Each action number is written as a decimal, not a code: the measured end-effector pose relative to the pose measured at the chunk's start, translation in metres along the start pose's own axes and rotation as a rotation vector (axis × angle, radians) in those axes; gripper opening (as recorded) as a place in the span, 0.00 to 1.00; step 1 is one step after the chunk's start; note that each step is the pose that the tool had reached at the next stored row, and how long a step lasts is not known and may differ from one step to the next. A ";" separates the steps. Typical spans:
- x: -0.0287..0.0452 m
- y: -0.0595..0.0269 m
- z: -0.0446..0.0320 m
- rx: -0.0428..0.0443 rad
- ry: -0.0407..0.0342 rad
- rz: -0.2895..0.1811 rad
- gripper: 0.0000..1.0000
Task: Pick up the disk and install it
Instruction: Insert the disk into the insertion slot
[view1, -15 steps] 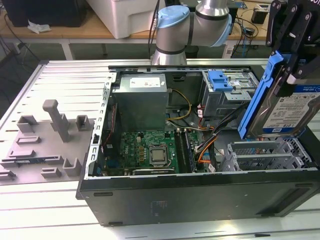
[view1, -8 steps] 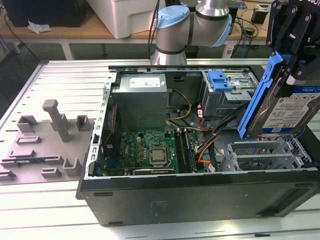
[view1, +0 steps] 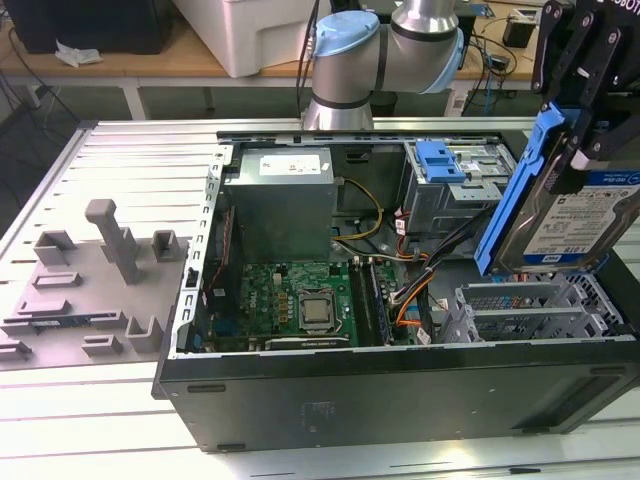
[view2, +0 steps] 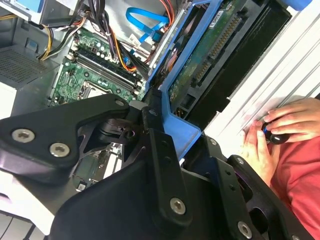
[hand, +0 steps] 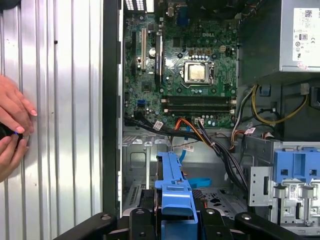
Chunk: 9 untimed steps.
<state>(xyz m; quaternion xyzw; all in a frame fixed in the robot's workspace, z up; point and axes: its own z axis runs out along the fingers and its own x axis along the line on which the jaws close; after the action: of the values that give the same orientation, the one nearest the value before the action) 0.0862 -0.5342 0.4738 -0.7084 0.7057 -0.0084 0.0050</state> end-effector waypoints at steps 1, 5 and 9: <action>0.0000 0.0002 0.0001 0.0001 0.0001 0.000 0.37; 0.0000 0.0026 0.0012 0.0010 0.0000 0.000 0.37; -0.0001 0.0030 0.0025 0.0011 0.0002 0.000 0.37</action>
<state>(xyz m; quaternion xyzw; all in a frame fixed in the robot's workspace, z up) 0.0832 -0.5341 0.4712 -0.7084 0.7057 -0.0089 0.0053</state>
